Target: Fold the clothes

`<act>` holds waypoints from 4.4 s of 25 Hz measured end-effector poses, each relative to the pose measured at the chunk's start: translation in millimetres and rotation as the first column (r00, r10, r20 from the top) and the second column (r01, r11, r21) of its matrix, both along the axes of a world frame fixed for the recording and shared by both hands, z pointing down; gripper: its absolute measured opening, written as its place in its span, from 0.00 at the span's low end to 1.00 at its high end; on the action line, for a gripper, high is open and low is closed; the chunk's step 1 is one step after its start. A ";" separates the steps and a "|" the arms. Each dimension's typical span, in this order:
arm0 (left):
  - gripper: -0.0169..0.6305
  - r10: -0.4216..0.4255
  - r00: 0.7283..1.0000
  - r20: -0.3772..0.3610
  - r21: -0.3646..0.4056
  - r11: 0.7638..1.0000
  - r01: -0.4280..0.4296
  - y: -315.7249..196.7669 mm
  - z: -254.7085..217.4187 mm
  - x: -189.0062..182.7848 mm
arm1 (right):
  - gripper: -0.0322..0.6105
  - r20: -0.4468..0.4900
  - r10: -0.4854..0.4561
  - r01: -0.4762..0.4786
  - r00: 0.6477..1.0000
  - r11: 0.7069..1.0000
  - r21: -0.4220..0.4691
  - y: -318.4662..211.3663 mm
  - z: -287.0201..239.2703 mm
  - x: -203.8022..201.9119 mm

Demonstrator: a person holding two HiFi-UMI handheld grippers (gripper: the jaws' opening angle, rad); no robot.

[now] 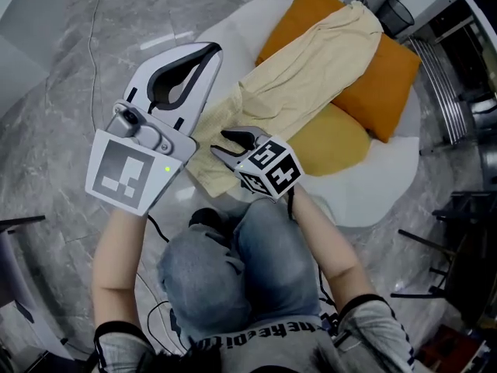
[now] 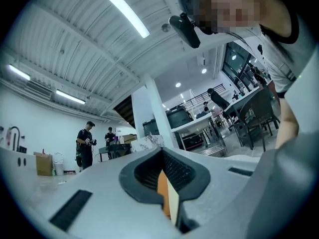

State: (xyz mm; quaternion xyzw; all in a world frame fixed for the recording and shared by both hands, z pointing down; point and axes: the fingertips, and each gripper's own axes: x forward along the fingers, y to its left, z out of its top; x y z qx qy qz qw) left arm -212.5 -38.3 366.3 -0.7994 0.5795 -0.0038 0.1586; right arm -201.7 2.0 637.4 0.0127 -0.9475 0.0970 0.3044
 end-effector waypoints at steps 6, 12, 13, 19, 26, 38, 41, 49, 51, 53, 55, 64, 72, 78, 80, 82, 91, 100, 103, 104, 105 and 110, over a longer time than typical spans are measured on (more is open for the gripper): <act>0.03 -0.022 1.000 -0.004 -0.015 1.000 0.022 3.5 9.7 -13.3 | 0.30 -0.098 0.086 -0.079 0.991 0.994 0.073 -25.3 37.8 -1.7; 0.03 -0.023 1.000 -0.008 -0.019 1.000 0.023 4.7 11.0 -15.6 | 0.14 -0.175 0.091 -0.068 0.980 0.989 0.132 -28.0 58.6 -6.6; 0.03 -0.022 1.000 -0.007 -0.020 1.000 0.022 4.7 11.2 -15.5 | 0.11 -0.168 0.087 -0.066 0.982 0.989 0.129 -27.1 56.0 -6.3; 0.03 -0.026 1.000 -0.005 -0.013 1.000 0.026 6.9 7.9 -15.9 | 0.09 -0.091 -0.047 0.053 0.995 0.997 0.061 12.3 24.6 -10.5; 0.03 -0.036 0.999 0.005 -0.017 0.999 0.036 13.3 6.5 -13.9 | 0.09 -0.025 -0.240 0.240 0.970 0.971 -0.006 77.5 2.3 -32.0; 0.03 -0.050 0.999 0.011 -0.027 0.998 0.050 14.0 11.4 -13.6 | 0.09 -0.072 -0.282 0.280 0.957 0.959 -0.044 106.2 38.1 -78.6; 0.03 -0.050 0.999 0.009 -0.029 0.998 0.050 14.1 13.1 -13.0 | 0.13 -0.062 -0.277 0.274 0.959 0.960 -0.056 105.6 47.9 -81.6; 0.03 -0.052 0.999 0.013 -0.029 0.998 0.053 15.0 12.8 -10.7 | 0.24 0.041 -0.257 0.259 0.966 0.964 -0.067 93.5 10.3 -49.6; 0.03 -0.050 0.999 0.013 -0.027 0.998 0.050 13.7 11.6 -8.0 | 0.24 0.047 -0.202 0.204 0.978 0.978 -0.044 71.6 2.6 -30.5; 0.03 -0.045 0.999 0.012 -0.024 0.999 0.045 12.7 10.3 -5.1 | 0.24 0.034 -0.128 0.129 0.991 0.991 -0.024 45.8 2.2 -7.4; 0.03 -0.039 0.999 0.012 -0.024 0.999 0.039 12.0 9.9 -1.9 | 0.24 0.006 -0.056 0.056 0.998 0.998 -0.025 23.7 9.3 17.2; 0.03 -0.013 1.000 0.021 -0.037 0.999 0.014 7.5 13.9 15.0 | 0.25 -0.101 0.088 -0.097 0.991 0.991 -0.092 -10.5 57.8 67.3; 0.03 -0.007 0.999 0.032 -0.044 0.999 0.008 6.4 14.3 23.4 | 0.07 -0.137 -0.005 -0.006 0.991 0.997 -0.080 2.4 64.9 70.5; 0.03 0.003 1.000 0.028 -0.048 0.999 -0.002 3.9 17.3 28.0 | 0.07 -0.178 -0.095 0.082 0.980 0.993 -0.080 21.4 67.6 94.2; 0.03 0.008 1.000 0.028 -0.047 0.999 -0.006 3.1 17.6 29.8 | 0.07 -0.190 -0.078 0.066 0.979 0.995 -0.071 19.4 75.4 99.3; 0.03 0.010 1.000 0.028 -0.042 0.999 -0.009 3.3 17.8 30.9 | 0.07 -0.185 -0.060 0.053 0.981 0.998 -0.046 17.0 77.6 100.7; 0.03 -0.032 0.999 0.037 -0.051 0.998 0.034 16.3 28.0 21.3 | 0.19 -0.038 -0.140 0.141 0.989 0.990 0.030 24.6 21.4 78.9; 0.03 -0.097 0.994 0.044 -0.090 0.991 0.100 38.1 34.5 13.6 | 0.25 -0.068 -0.271 0.274 0.960 0.960 0.049 57.8 25.2 52.2; 0.03 -0.121 0.992 0.037 -0.101 0.987 0.125 50.7 36.4 7.7 | 0.26 -0.083 -0.289 0.293 0.954 0.955 0.039 70.5 30.7 50.9; 0.03 -0.131 0.991 0.034 -0.105 0.985 0.134 53.9 37.1 6.2 | 0.27 -0.091 -0.300 0.305 0.950 0.951 0.044 74.3 32.7 50.9; 0.03 -0.141 0.990 0.033 -0.106 0.984 0.143 56.6 37.3 5.4 | 0.27 -0.099 -0.315 0.321 0.944 0.946 0.052 78.7 34.8 50.9; 0.03 -0.169 0.984 0.047 -0.105 0.979 0.173 70.0 36.7 7.7 | 0.32 -0.159 -0.390 0.410 0.907 0.904 0.119 107.8 55.2 46.8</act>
